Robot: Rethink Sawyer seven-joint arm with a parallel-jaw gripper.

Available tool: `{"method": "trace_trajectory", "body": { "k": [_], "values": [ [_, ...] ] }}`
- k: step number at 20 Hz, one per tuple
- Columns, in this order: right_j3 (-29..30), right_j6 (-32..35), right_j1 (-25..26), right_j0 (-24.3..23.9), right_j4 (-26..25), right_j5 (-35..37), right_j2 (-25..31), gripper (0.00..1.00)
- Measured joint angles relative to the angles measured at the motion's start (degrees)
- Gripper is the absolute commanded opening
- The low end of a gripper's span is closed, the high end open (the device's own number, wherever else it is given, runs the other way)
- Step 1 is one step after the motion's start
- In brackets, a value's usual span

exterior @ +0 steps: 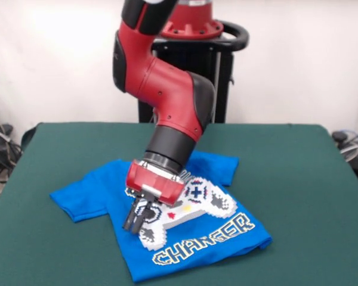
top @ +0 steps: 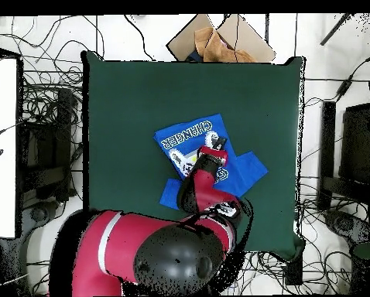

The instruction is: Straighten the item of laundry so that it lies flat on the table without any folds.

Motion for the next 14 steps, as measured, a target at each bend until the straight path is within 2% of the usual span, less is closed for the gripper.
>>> {"method": "trace_trajectory", "body": {
  "k": [4,9,11,12,13,14],
  "values": [
    [-2.43,0.00,2.00,-0.85,-1.05,0.00,0.10,0.00],
    [-3.87,0.00,0.55,-4.82,-7.53,1.91,2.57,0.00],
    [-3.92,0.00,-2.73,-7.79,-11.59,8.22,5.43,0.00],
    [-3.87,0.00,-4.32,-8.75,-12.41,12.21,6.53,0.00],
    [-3.84,0.00,-6.73,-9.66,-12.65,19.37,7.58,0.00],
    [-3.85,0.00,-7.53,-9.84,-12.60,21.95,7.83,0.00]
  ]
}}
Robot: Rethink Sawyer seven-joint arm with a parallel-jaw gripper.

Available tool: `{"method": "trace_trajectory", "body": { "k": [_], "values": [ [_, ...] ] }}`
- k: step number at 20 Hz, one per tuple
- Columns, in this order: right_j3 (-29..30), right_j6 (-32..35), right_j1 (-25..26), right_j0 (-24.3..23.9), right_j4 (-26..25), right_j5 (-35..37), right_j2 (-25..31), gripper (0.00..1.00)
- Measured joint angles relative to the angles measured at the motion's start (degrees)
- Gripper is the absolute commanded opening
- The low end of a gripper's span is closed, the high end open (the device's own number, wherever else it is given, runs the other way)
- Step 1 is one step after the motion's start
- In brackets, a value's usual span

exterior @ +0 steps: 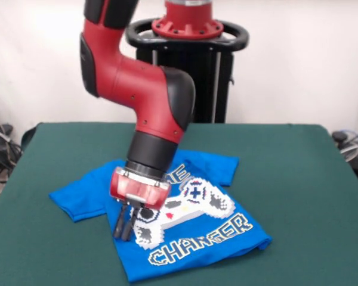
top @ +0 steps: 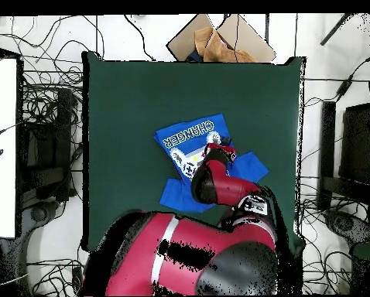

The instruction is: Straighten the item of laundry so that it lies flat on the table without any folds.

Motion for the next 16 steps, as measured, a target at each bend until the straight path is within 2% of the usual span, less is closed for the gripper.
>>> {"method": "trace_trajectory", "body": {
  "k": [2,4,7,10,11,16],
  "values": [
    [0.02,0.00,-2.13,-0.21,0.02,7.22,0.32,0.00],
    [0.11,0.00,-5.93,-0.20,0.11,19.28,0.53,0.00],
    [0.10,0.00,-9.97,-0.13,0.28,29.62,0.62,0.00],
    [-0.16,0.00,-12.43,-0.07,0.33,35.23,0.64,0.00],
    [-0.53,0.00,-14.64,0.01,0.38,39.21,0.64,0.00],
    [-1.43,0.00,-18.89,0.77,0.39,41.92,0.64,0.00]
  ]
}}
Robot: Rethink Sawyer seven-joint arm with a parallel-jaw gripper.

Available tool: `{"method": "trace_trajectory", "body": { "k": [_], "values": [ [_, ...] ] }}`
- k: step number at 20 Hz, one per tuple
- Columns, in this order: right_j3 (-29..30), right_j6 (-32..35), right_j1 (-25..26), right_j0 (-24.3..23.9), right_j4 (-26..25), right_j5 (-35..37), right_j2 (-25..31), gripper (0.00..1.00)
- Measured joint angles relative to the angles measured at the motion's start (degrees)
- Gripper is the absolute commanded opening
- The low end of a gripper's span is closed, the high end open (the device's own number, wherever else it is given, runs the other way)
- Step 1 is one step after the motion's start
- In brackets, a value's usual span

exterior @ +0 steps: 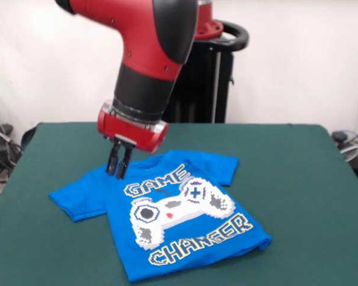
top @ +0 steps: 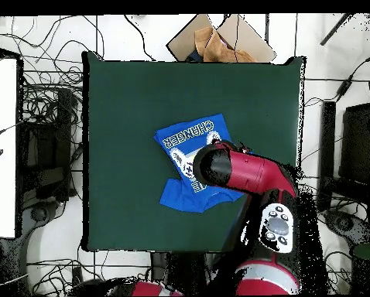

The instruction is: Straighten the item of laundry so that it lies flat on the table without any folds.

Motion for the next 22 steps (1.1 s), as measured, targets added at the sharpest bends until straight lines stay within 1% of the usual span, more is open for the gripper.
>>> {"method": "trace_trajectory", "body": {
  "k": [7,14,22],
  "values": [
    [1.12,0.00,-3.40,1.58,0.62,-3.59,0.17,0.00],
    [6.01,0.00,-6.74,1.79,3.18,-3.36,1.82,0.00],
    [9.89,0.00,-8.74,1.84,4.50,-2.96,3.66,0.00]
  ]
}}
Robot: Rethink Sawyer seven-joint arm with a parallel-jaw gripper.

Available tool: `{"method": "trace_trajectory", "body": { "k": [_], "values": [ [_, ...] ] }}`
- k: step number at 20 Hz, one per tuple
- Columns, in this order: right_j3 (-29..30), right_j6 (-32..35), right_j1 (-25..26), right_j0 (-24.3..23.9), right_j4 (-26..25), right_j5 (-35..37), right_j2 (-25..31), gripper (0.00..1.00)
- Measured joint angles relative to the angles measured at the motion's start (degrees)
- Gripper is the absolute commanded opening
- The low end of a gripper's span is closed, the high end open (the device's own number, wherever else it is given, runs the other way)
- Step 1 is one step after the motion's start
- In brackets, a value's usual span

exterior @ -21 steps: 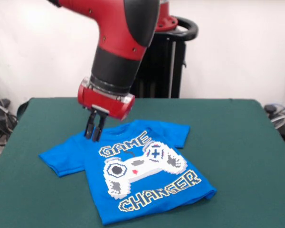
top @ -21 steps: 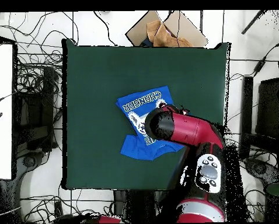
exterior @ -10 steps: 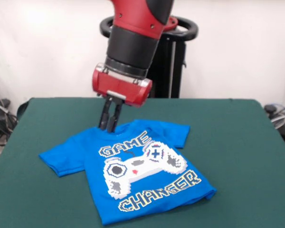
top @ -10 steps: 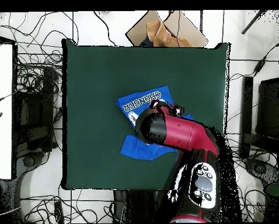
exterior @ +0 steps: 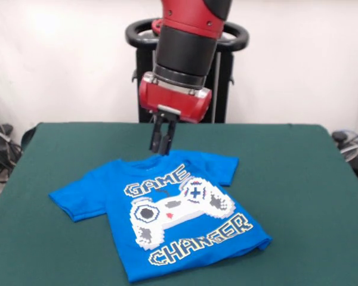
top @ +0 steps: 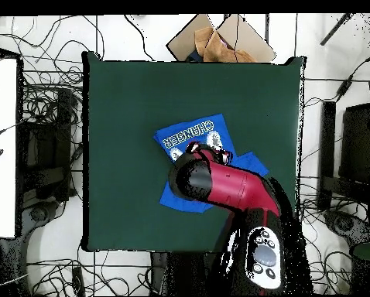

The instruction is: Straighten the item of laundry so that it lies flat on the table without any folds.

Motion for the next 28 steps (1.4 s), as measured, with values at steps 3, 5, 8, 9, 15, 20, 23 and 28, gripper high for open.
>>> {"method": "trace_trajectory", "body": {
  "k": [3,5,8,9,15,20,23,28],
  "values": [
    [2.03,0.00,-0.21,-0.17,0.35,-0.01,1.51,0.00],
    [3.53,0.00,-0.10,-0.80,0.38,-0.02,3.08,0.00],
    [4.94,0.00,0.26,-1.45,0.35,-0.01,4.32,0.00],
    [5.99,0.00,0.59,-1.59,0.36,-0.02,4.88,0.00],
    [10.10,0.00,0.55,-1.59,0.39,-0.36,5.35,0.00],
    [15.18,0.00,0.92,-2.24,0.42,-4.81,7.08,0.00],
    [19.23,0.00,2.25,-2.20,0.44,-10.63,8.18,0.00],
    [23.80,0.00,5.51,-1.35,0.48,-17.92,8.67,0.00]
  ]
}}
